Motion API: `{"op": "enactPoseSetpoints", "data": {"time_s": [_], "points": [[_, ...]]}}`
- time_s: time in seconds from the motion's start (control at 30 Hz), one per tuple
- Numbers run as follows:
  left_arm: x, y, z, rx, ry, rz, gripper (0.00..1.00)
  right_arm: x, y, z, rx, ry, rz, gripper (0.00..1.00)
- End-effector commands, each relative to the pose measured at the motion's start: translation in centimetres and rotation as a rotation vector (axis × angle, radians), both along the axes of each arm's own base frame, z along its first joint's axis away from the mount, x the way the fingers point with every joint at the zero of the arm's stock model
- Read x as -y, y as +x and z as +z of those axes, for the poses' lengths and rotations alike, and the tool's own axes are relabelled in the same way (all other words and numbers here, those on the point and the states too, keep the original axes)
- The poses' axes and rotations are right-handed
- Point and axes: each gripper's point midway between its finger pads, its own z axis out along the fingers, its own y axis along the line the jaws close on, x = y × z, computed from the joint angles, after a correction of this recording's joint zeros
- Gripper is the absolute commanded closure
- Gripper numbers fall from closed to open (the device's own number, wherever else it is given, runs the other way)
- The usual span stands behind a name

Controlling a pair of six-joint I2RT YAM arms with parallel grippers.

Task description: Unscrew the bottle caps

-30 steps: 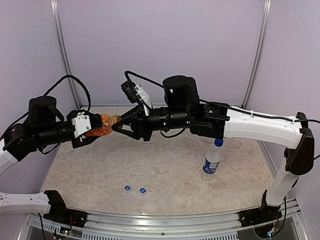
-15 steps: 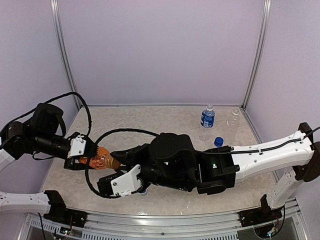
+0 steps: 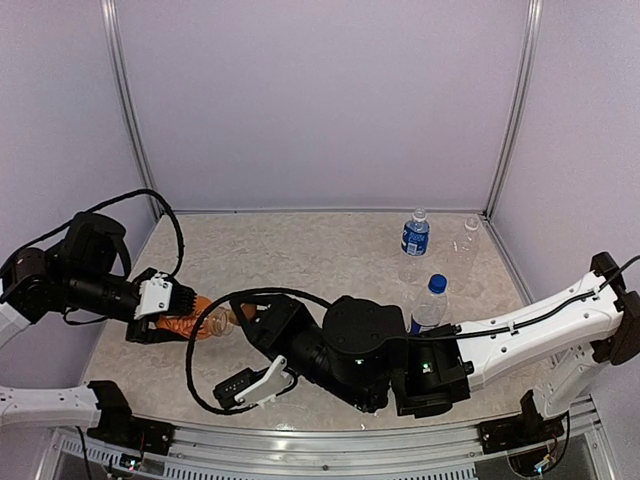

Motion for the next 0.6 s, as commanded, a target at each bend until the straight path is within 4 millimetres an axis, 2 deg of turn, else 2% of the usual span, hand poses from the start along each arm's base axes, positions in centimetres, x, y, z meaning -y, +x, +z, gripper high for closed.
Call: {"op": "enactPoseSetpoints", "data": {"time_s": [0.0,0.07,0.13,0.2,0.27,0.4,0.47,0.57], "points": [[-0.4,2.8,0.9,0.042,-0.074,0.154,0.72,1.8,0.7,2.9,-0.234,0.186,-0.027,1.0],[-1.3,5.7,1.5,0.065,-0.149,0.314,0.71,2.7,2.5,3.1,-0.469,0.323,-0.082,1.0],[-2.8,7.7,1.7,0.071,-0.214,0.459,0.7,3.4,4.1,2.0,-0.699,0.4,-0.129,1.0],[-4.8,9.4,1.8,0.058,-0.286,0.617,0.69,3.7,5.5,-0.7,-0.95,0.396,-0.202,1.0],[-6.7,10.2,2.3,0.021,-0.387,0.753,0.67,4.0,6.8,-3.6,-1.145,0.354,-0.299,1.0],[-9.2,10.3,3.7,-0.123,-0.622,0.933,0.62,4.7,5.5,-11.6,-1.353,0.112,-0.483,1.0],[-9.3,9.8,4.4,-0.199,-0.726,0.941,0.61,5.1,4.3,-15.3,-1.42,-0.008,-0.557,1.0],[-8.8,8.5,4.2,-0.309,-0.826,0.899,0.58,6.1,2.9,-20.2,-1.482,-0.169,-0.655,1.0]]}}
